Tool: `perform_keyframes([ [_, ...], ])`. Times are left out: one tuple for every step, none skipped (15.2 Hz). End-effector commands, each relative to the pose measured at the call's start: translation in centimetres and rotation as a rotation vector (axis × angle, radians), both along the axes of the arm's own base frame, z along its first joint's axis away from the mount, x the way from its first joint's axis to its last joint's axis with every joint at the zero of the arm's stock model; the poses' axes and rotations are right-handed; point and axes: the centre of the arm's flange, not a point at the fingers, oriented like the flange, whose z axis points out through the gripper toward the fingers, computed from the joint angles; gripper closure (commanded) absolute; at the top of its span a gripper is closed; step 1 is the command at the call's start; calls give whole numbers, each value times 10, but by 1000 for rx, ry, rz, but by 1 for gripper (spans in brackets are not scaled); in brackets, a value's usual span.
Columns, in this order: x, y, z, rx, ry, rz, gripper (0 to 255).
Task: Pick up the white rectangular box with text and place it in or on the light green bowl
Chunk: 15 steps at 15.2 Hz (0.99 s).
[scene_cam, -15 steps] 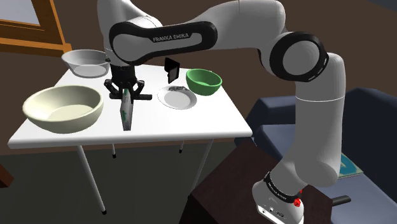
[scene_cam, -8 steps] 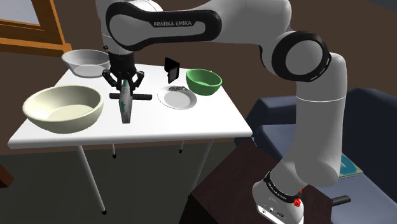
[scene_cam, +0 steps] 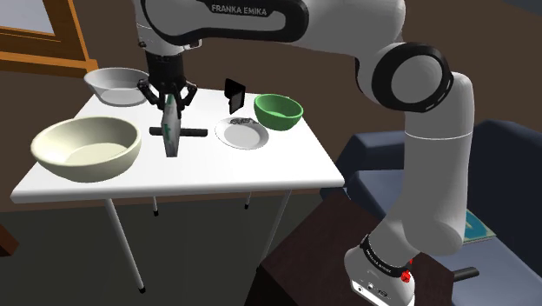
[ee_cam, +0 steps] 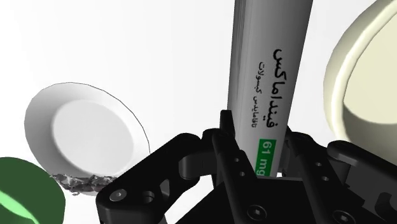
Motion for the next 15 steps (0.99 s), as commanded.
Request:
perform_keyframes([
  [0, 0, 11, 0, 0, 0, 255],
  [0, 0, 17, 0, 0, 0, 255],
  [0, 0, 22, 0, 0, 0, 255],
  [0, 0, 27, 0, 0, 0, 255],
  [0, 0, 33, 0, 0, 0, 255],
  [0, 0, 38, 0, 0, 0, 255],
  [0, 0, 43, 0, 0, 0, 255],
  [0, 0, 48, 0, 0, 0, 255],
  [0, 0, 54, 0, 0, 0, 255],
  [0, 0, 59, 0, 0, 0, 255],
  [0, 0, 64, 0, 0, 0, 255],
  [0, 0, 65, 0, 0, 0, 255],
  [0, -13, 65, 0, 0, 0, 255],
  [1, -26, 66, 0, 0, 0, 255],
  [1, -39, 67, 0, 0, 0, 255],
])
